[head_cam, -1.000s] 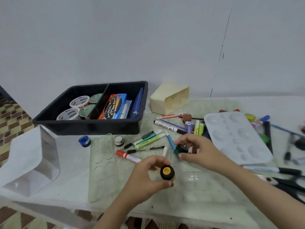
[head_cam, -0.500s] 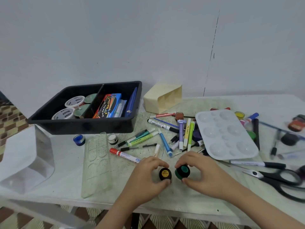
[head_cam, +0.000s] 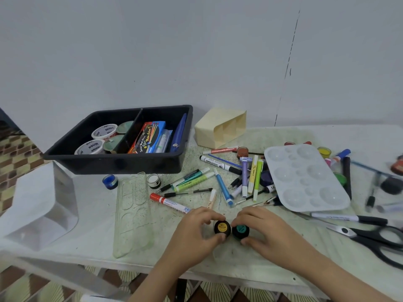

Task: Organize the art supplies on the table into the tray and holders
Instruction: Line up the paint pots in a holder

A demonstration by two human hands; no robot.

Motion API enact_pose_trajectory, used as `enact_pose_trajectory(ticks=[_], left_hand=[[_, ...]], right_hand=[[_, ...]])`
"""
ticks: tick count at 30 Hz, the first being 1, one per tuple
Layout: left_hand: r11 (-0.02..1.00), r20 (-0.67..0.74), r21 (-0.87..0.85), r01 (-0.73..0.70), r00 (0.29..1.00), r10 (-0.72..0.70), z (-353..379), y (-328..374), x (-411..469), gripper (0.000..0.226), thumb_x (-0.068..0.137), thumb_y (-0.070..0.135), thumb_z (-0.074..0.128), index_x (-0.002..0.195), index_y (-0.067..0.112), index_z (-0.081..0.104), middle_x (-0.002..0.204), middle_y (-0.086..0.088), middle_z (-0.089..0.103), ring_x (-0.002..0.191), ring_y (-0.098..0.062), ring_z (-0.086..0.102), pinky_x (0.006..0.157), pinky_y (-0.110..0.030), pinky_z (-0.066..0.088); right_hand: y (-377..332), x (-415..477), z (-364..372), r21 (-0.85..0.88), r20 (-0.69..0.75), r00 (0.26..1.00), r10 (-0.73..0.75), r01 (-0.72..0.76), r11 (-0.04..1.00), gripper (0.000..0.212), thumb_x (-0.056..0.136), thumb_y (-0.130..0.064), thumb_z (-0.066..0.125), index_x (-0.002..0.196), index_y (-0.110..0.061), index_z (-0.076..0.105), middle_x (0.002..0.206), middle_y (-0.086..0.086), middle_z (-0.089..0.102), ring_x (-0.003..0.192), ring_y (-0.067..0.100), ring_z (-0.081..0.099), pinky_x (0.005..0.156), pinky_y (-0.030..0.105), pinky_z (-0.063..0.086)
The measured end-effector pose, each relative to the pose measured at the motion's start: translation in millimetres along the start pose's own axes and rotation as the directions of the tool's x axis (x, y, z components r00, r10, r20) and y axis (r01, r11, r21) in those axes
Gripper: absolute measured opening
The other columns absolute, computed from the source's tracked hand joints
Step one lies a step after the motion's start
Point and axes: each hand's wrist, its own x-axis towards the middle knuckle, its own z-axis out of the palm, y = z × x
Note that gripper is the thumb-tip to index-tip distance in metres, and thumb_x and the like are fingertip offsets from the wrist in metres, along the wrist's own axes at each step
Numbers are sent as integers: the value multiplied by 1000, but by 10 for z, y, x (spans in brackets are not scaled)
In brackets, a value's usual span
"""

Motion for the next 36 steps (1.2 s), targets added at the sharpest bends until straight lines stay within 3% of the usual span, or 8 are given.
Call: enact_pose_trajectory(ticks=[10, 13, 16, 26, 32, 36], left_hand=[[1000, 0, -4, 2, 1000, -2, -19, -29, 4, 33, 73, 28, 76, 103, 40, 68, 100, 27, 59, 103, 8, 49, 93, -19, 39], [1000, -6, -6, -6, 1000, 6, -11, -39, 0, 33, 73, 30, 75, 104, 40, 68, 100, 26, 59, 103, 6, 50, 92, -19, 39], [1000, -11, -5, -16, 1000, 16, -7, -54, -3, 33, 73, 31, 75, 104, 41, 68, 100, 27, 58, 103, 7, 49, 92, -18, 38], [998, -23, -13, -59, 998, 59, -20, -80, -34, 32, 76, 35, 68, 108, 40, 67, 104, 29, 60, 106, 7, 51, 95, -19, 41], [998, -227, 18, -55, 972, 58, -256, -190, -130, 33, 83, 22, 67, 102, 48, 60, 98, 31, 63, 99, 8, 57, 86, -5, 40], [993, -437, 77, 86, 898, -44, -651, -449, -119, 29, 85, 12, 65, 105, 33, 64, 99, 28, 60, 94, 9, 55, 80, -4, 41]], right_hand=[[-5, -43, 12, 33, -43, 999, -14, 15, 999, 47, 75, -19, 67, 115, -39, 54, 112, -22, 58, 110, -7, 48, 96, 12, 38], [-30, -37, -14, -89, -69, 995, -76, 70, 994, 39, 75, -28, 69, 111, -37, 59, 109, -23, 60, 104, -2, 50, 90, 20, 42], [-28, -54, -15, -60, -105, 993, -51, 44, 997, 30, 83, -46, 59, 112, -37, 63, 109, -22, 58, 103, 0, 50, 88, 20, 41], [-34, 9, -33, -63, -93, 995, 38, -44, 997, 29, 78, -53, 52, 98, -40, 68, 109, -18, 52, 100, -1, 42, 84, 15, 32], [-193, 327, -83, -84, -53, 998, 38, -43, 996, 33, 79, -55, 43, 83, -32, 67, 103, -16, 55, 95, 3, 48, 80, 15, 33], [-356, 786, 8, -77, -16, 1000, -8, 7, 997, 24, 90, -37, 53, 110, -29, 61, 109, -10, 56, 103, 8, 48, 91, 26, 40]])
